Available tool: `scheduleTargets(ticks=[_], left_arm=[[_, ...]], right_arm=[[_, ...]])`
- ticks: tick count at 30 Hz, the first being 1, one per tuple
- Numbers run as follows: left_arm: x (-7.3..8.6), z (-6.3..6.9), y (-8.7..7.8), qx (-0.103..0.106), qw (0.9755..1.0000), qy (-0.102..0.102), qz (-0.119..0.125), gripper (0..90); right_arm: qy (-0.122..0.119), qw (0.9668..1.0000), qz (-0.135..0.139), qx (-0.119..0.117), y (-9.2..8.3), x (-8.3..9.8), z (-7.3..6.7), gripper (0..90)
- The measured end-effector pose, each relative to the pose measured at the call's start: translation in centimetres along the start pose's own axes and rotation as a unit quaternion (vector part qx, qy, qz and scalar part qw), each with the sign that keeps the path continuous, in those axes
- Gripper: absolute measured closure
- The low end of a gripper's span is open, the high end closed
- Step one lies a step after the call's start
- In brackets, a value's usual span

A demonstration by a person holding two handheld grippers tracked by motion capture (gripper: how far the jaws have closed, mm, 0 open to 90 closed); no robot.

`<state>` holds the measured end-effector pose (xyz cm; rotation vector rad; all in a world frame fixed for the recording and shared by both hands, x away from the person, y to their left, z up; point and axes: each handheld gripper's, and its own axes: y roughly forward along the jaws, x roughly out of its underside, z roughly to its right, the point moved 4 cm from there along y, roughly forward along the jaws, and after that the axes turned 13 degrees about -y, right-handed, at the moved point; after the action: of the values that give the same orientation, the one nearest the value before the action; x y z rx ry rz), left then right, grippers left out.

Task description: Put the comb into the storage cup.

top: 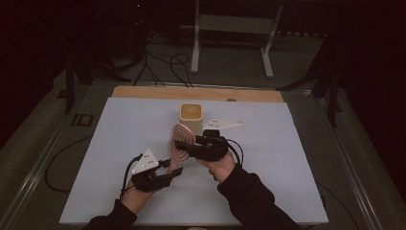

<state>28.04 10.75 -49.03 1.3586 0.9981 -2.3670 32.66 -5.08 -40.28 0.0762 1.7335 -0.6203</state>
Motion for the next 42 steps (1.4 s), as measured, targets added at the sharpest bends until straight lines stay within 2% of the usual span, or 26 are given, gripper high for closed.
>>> scheduleTargets(ticks=[2, 8, 10, 12, 15, 17, 22, 25, 30, 32, 37, 42], left_arm=[[-0.1, 0.0, 0.0, 0.002, 1.0, -0.004, 0.002, 52.9], [-0.2, -0.3, 0.0, -0.001, 0.9998, -0.02, -0.002, 41.7], [-0.2, -0.3, -0.1, -0.001, 0.9997, -0.025, -0.007, 40.5], [-0.2, -0.4, 0.0, -0.001, 0.9994, -0.027, -0.019, 35.7], [-0.2, -0.5, -0.2, -0.004, 0.9994, -0.029, -0.017, 31.1], [-0.2, -0.5, -0.1, -0.009, 0.9993, -0.029, -0.023, 25.4], [-0.1, -0.4, 0.0, -0.013, 0.9988, -0.02, -0.042, 19.5], [0.0, -0.4, 0.1, -0.013, 0.9987, -0.021, -0.044, 16.6], [0.1, -0.6, -0.1, 0.003, 0.9981, -0.024, -0.057, 9.8], [0.1, -0.6, -0.3, 0.001, 0.9985, -0.02, -0.051, 8.9], [0.2, -0.6, -0.8, 0.015, 0.9986, -0.01, -0.05, 1.9], [0.4, -1.1, -1.4, 0.012, 0.9986, -0.016, -0.05, 0.4]], right_arm=[[-0.005, 1.0, -0.001, 0.003, -0.1, -0.1, 0.0, 64.6], [-0.007, 1.0, 0.001, 0.002, -0.2, -0.2, 0.2, 64.6], [-0.005, 1.0, 0.001, -0.001, -0.2, -0.2, 0.2, 64.6], [-0.01, 0.9999, -0.002, 0.002, -0.2, -0.2, 0.2, 64.6], [-0.008, 1.0, 0.001, 0.004, -0.3, -0.3, 0.4, 64.6], [-0.009, 0.9999, 0.0, 0.005, -0.4, -0.3, 0.5, 64.6], [-0.01, 0.9999, 0.003, 0.008, -0.6, -0.5, 0.8, 64.6], [-0.015, 0.9998, 0.001, 0.011, -0.8, -0.5, 0.9, 64.6], [-0.015, 0.9998, 0.001, 0.014, -1.0, -0.6, 1.2, 64.6], [-0.014, 0.9998, 0.004, 0.016, -1.1, -0.6, 1.3, 64.6], [-0.022, 0.9995, 0.003, 0.021, -1.5, -0.9, 1.5, 64.6], [-0.025, 0.9994, 0.007, 0.025, -1.9, -1.3, 1.9, 64.6]])
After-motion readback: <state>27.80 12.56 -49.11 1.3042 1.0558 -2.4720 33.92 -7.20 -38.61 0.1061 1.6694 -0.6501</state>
